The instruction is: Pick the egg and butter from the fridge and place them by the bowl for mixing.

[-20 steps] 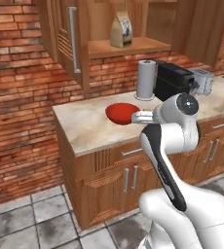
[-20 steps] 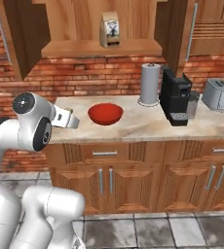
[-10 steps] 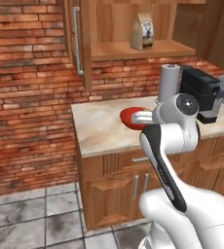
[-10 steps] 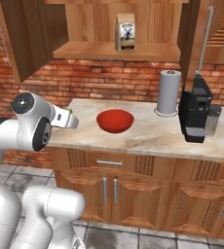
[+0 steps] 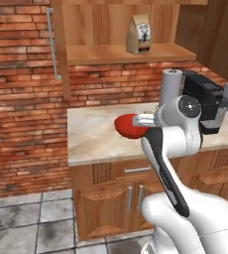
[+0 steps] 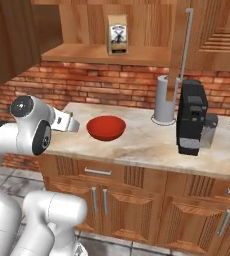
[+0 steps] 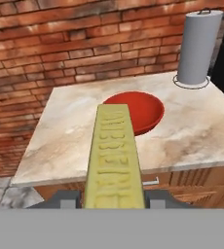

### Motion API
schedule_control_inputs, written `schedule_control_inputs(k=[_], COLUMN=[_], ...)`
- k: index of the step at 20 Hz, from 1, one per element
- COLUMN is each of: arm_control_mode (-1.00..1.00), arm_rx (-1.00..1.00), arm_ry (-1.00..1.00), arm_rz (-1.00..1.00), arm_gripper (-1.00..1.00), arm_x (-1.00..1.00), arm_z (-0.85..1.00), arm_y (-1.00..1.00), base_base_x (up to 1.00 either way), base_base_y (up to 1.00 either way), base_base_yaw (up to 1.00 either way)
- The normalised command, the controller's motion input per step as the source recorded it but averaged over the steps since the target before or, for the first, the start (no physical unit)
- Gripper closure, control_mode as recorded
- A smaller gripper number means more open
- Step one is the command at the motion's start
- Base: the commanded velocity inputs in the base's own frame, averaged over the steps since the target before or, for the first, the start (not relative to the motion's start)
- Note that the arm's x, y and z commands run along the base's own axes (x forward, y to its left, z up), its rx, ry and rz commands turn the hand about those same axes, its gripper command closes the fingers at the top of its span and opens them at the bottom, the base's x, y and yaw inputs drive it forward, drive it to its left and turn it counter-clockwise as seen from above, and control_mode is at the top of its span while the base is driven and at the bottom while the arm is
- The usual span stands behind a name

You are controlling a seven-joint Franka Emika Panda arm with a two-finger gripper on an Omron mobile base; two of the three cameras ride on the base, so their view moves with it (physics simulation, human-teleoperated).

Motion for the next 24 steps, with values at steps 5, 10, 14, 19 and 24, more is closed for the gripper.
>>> schedule_control_inputs(k=[5, 10, 14, 19, 24], arm_control_mode=[1.0, 1.0, 1.0, 1.0, 1.0], arm_rx=[0.0, 0.0, 0.0, 0.0, 0.0], arm_ry=[0.0, 0.0, 0.0, 0.0, 0.0], arm_rz=[0.0, 0.0, 0.0, 0.0, 0.0], arm_gripper=[1.0, 1.0, 1.0, 1.0, 1.0], arm_x=[0.0, 0.0, 0.0, 0.0, 0.0], arm_z=[0.0, 0.0, 0.0, 0.0, 0.0], arm_y=[0.0, 0.0, 0.0, 0.0, 0.0], base_base_x=[0.62, 0.53, 0.35, 0.46, 0.63], base_base_y=[-0.12, -0.11, -0.06, -0.06, -0.04], base_base_yaw=[0.08, 0.07, 0.08, 0.05, 0.04])
